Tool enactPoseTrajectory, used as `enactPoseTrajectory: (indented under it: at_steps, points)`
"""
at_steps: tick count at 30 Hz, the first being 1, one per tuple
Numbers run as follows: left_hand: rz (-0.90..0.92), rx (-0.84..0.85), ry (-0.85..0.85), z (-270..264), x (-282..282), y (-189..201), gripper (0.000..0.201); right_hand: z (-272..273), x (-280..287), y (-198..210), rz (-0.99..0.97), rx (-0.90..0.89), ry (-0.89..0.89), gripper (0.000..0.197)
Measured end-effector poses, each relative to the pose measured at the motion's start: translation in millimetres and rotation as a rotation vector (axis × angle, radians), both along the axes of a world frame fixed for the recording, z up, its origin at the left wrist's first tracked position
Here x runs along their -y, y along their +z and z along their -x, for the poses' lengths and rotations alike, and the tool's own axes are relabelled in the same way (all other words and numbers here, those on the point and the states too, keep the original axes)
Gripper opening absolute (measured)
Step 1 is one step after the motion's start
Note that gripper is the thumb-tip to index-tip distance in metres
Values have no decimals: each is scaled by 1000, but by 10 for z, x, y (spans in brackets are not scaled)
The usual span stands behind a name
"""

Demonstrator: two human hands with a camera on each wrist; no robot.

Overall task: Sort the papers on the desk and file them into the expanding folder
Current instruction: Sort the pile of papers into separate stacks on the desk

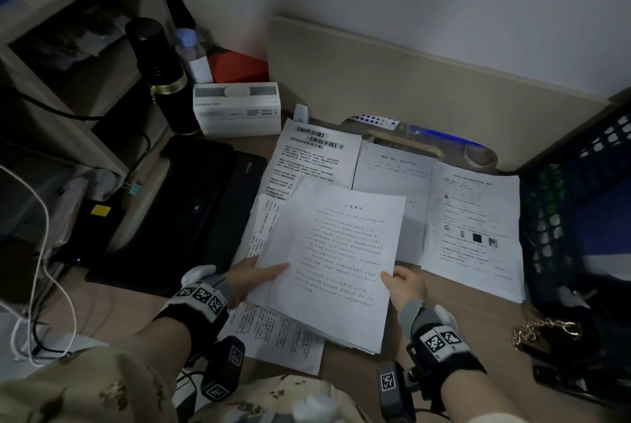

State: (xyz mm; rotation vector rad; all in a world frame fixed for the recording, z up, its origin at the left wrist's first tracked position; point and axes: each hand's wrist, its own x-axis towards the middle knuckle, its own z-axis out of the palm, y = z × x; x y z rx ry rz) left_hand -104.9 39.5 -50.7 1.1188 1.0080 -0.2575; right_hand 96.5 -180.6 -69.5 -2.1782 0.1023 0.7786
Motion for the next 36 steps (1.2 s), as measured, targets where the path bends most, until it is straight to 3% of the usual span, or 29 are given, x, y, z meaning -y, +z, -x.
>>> enactPoseTrajectory:
  at_steps: [3,7,12,17,21,31,36]
  points:
    - [11,-11,-4,3,-20,-29,36,29,-15,0,-100,-64,10,16]
    - [8,-9,3,-38,-9,-37,30,63,-39,-2,-156,-201,40,18]
    - [21,-11,5,-49,-4,-27,26,53,-45,-13,-190,-214,-32,7]
    - [52,-32,7,-54,-4,6,25,103,-62,-32,-208,-333,62,29]
    - [39,-69,61,-47,0,-15,28,152,-84,-51,-132,-292,106,32]
    - [-71,-31,63,-66,46,-51,39,-153,254,-55,-40,-108,-59,30]
    - [-225,39,96,-36,62,-58,28,-285,574,-12,-28,-77,-137,32]
